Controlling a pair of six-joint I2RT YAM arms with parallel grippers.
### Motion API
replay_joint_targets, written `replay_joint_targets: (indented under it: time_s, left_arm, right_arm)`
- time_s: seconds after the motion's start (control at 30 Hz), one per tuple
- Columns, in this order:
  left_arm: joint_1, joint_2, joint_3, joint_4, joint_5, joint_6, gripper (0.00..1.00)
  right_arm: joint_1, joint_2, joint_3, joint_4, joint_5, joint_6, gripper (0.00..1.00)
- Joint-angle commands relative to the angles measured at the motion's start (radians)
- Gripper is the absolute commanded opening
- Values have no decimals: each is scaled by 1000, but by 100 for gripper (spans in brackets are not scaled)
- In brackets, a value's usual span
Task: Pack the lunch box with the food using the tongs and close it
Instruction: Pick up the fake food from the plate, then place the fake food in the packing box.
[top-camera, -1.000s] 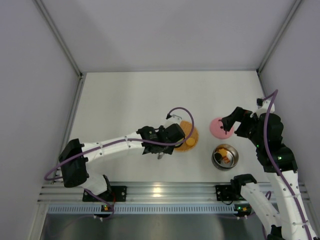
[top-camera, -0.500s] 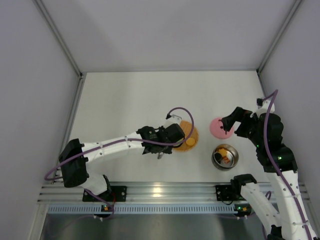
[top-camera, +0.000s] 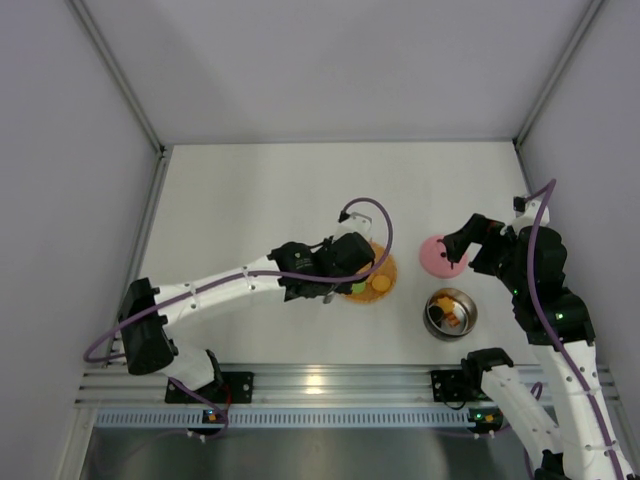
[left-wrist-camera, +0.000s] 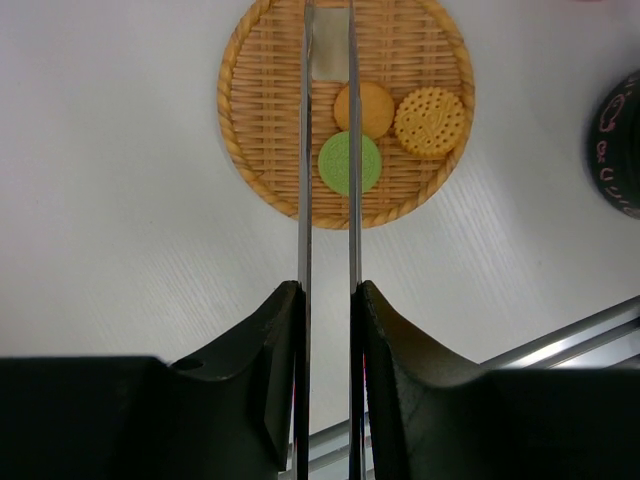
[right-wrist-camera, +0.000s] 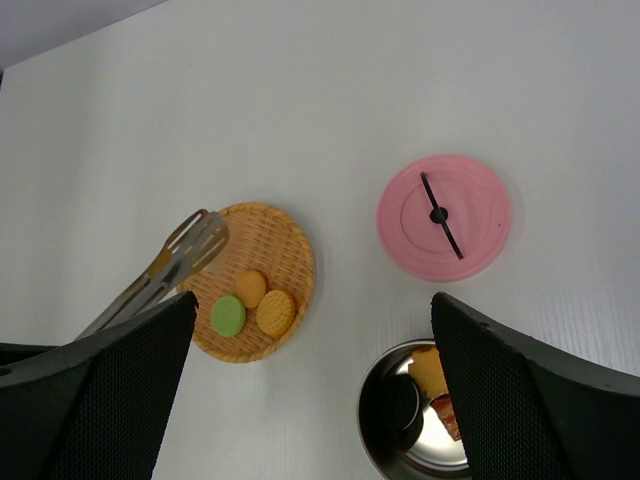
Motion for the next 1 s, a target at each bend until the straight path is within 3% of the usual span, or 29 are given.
replay_joint_targets:
  time_s: [0.0,0.47,0.97]
  left_arm:
    - [-28,6,93,39,-6,45,25]
    - [-267,242,354,47,-25,90,25]
    - [-344,296,370,67,18,96,29]
  right_arm:
    - [-17,-10,0,-19,11,-8,100]
    - [-17,-16,4,-30,43,-9,100]
    - [-17,-7,9,-24,37,-9,100]
